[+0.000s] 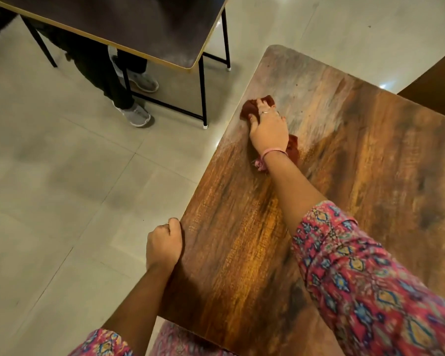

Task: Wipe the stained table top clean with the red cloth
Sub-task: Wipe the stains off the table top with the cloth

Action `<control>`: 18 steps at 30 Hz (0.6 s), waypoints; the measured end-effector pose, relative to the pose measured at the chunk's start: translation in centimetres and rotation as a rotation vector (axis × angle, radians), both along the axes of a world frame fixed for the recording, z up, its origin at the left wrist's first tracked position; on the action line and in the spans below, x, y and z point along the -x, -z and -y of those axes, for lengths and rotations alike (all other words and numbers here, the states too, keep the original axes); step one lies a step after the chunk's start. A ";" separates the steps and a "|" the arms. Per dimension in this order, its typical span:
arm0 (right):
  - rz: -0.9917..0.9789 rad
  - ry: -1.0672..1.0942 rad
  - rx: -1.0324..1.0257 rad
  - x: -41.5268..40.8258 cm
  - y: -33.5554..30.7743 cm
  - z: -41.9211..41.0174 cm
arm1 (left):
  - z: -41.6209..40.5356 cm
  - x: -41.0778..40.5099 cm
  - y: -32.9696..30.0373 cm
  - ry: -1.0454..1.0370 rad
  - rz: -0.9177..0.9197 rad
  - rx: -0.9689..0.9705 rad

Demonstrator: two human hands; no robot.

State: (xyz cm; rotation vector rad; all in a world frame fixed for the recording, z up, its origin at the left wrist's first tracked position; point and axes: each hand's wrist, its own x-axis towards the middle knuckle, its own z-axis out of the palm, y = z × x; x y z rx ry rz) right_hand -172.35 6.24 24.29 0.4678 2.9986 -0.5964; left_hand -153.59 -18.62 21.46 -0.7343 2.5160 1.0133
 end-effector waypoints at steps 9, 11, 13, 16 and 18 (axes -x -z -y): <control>0.015 -0.492 0.015 -11.6 -0.9 7.9 | 0.4 0.5 0.1 0.006 0.096 -0.085; 0.030 -0.522 0.021 -14.8 -0.8 8.4 | 0.6 0.9 0.4 -0.025 0.197 -0.175; 0.039 -0.508 -0.008 -16.7 -0.6 8.6 | 0.3 1.9 0.5 -0.043 0.272 -0.224; 0.020 -0.471 -0.096 -16.8 -0.2 8.6 | -1.6 4.7 0.1 -0.027 0.228 -0.251; 0.017 -0.425 -0.114 -15.5 -0.1 8.3 | -3.5 7.3 -0.3 0.011 0.176 -0.258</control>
